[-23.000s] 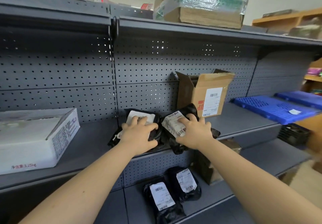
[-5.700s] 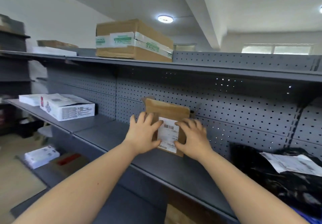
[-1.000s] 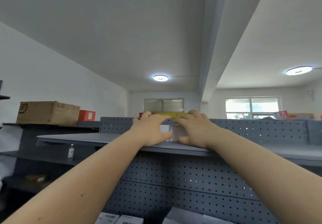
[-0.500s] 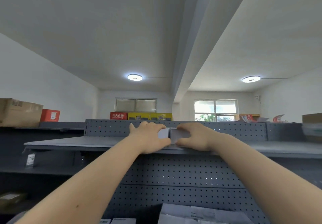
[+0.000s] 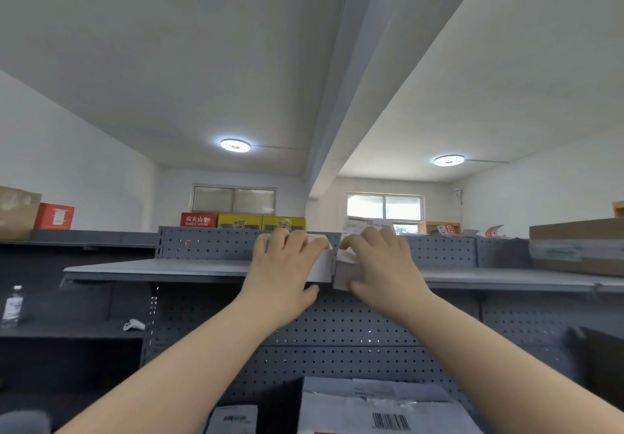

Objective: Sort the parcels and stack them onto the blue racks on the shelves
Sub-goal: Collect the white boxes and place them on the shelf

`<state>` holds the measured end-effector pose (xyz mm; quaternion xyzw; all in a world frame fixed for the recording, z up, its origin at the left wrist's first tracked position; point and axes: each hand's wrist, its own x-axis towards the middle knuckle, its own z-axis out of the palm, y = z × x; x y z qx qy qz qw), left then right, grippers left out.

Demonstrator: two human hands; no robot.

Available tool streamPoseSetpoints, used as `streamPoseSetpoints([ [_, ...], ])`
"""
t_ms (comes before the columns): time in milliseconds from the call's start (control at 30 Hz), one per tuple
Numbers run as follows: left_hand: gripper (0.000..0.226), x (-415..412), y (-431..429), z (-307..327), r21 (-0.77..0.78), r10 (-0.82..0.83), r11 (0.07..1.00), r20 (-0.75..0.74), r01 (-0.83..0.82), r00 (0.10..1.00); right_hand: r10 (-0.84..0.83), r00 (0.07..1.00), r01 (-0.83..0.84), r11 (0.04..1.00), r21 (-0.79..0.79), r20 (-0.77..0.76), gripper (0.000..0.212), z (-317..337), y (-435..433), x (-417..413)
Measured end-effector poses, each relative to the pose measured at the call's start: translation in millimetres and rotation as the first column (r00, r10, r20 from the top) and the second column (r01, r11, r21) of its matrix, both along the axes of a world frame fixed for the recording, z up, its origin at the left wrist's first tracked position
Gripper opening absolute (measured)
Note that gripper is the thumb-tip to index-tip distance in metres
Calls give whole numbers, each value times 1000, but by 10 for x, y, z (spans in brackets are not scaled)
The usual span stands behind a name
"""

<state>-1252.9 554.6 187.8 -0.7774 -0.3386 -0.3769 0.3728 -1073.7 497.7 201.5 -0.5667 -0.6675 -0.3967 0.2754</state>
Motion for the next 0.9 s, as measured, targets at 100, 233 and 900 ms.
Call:
streamPoseSetpoints([
  [100, 76, 41, 114, -31, 93, -25, 995, 42, 21, 999, -59, 997, 60, 998, -13, 46, 51, -62, 34, -81],
  [233, 82, 78, 164, -14, 130, -70, 990, 90, 58, 993, -10, 997, 3, 996, -93, -73, 47, 35, 4, -90],
  [900, 75, 185, 4, -6, 182, -197, 963, -38, 201, 980, -416, 861, 359, 905, 228, 293, 72, 3, -484, 502],
])
